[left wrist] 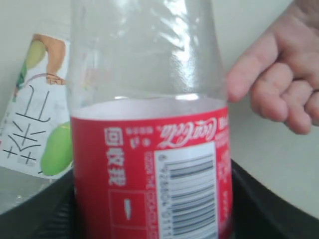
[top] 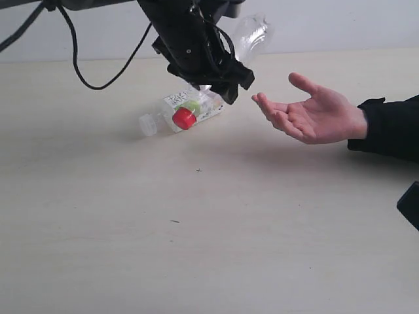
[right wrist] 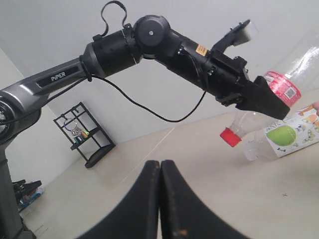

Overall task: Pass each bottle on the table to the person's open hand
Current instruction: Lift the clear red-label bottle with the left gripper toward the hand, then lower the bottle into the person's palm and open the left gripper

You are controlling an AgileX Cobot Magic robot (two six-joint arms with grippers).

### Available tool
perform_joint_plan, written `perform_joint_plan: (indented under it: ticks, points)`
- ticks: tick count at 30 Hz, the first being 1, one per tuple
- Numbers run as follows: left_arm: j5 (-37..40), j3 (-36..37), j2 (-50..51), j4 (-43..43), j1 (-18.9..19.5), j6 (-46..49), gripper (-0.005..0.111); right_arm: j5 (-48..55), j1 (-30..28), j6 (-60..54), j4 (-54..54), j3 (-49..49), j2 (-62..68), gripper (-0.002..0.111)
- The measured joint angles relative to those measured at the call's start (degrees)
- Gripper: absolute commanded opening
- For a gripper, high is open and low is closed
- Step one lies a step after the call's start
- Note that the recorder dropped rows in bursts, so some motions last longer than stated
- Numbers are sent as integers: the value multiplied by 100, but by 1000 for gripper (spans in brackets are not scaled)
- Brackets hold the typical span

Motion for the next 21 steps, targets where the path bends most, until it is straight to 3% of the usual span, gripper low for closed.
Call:
perform_joint_plan:
  ticks: [7,13,16,21]
  points:
    - [440,-12,-419,63,-14,1671,0,-4,0,0,0,0,0,0]
    - [871,-12,-500,177,-256,5099,0,-13,0,0,0,0,0,0]
    - [613,-12,-500,190,-421,6480,0,-13,0,0,0,0,0,0]
    - [-147,-12,-463,202,-506,7915,0,-13,0,0,0,0,0,0]
